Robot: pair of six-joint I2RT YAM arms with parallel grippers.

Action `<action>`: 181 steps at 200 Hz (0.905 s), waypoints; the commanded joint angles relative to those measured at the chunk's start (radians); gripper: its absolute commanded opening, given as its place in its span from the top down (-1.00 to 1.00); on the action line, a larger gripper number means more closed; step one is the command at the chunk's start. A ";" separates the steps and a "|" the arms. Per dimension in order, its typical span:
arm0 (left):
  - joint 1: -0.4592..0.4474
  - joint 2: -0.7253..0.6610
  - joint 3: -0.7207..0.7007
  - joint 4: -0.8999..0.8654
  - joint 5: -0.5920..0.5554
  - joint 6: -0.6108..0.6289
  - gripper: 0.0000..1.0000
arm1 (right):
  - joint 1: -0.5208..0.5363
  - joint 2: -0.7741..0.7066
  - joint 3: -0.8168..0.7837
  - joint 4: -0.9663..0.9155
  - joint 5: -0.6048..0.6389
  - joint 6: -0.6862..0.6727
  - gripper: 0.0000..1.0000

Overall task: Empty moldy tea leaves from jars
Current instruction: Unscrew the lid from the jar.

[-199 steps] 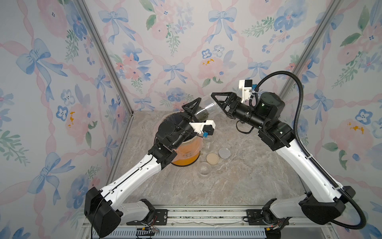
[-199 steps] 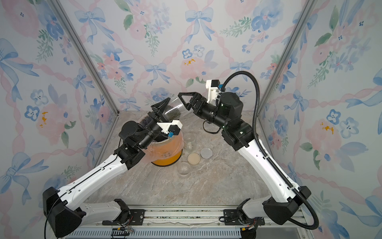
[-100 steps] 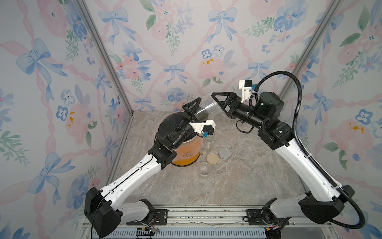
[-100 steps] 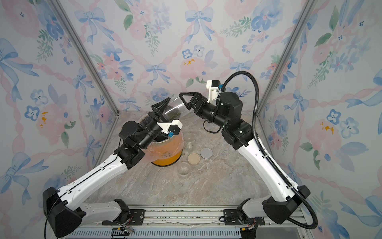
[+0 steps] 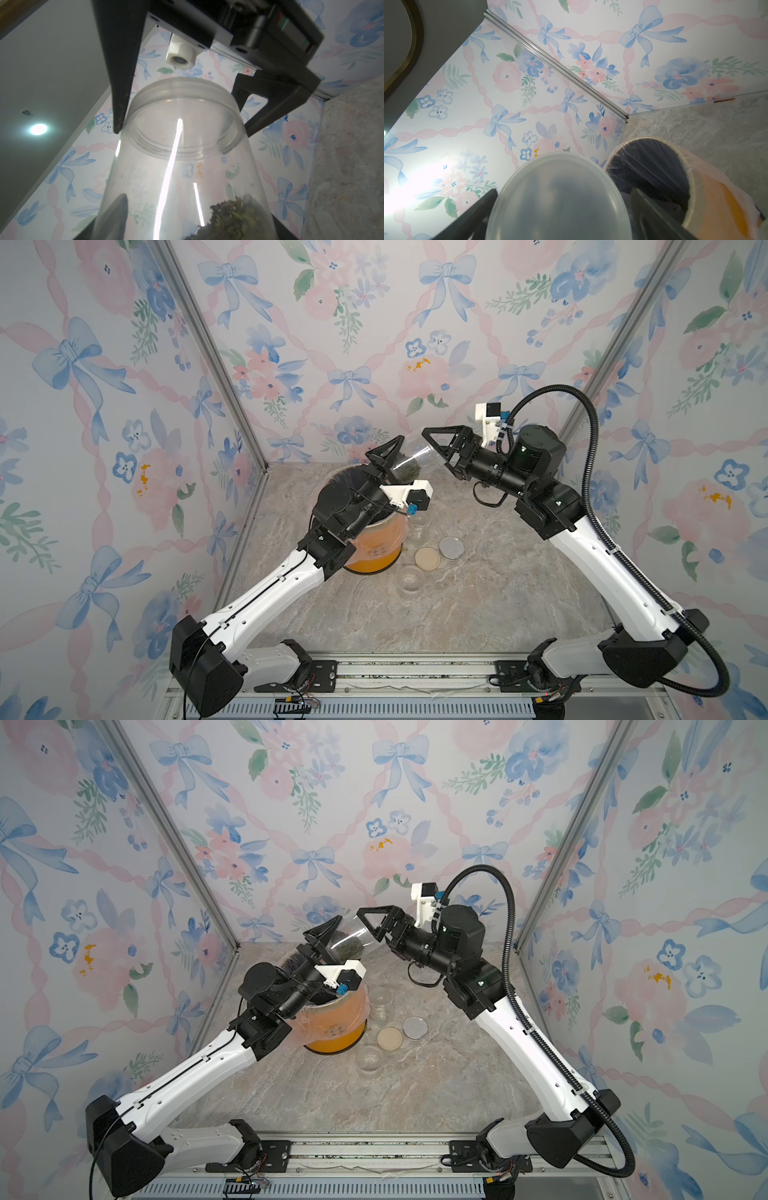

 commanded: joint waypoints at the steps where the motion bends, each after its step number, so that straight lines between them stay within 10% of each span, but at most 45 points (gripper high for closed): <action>1: 0.005 -0.005 0.035 0.069 0.010 -0.030 0.00 | 0.001 0.006 -0.016 0.031 -0.023 0.000 -0.99; 129: 0.005 -0.005 0.012 0.068 0.021 -0.070 0.01 | 0.007 0.016 -0.013 0.043 -0.050 -0.080 -0.46; 181: 0.015 -0.042 -0.004 0.034 0.038 -0.268 0.01 | 0.013 0.007 -0.026 0.055 -0.105 -0.129 -0.34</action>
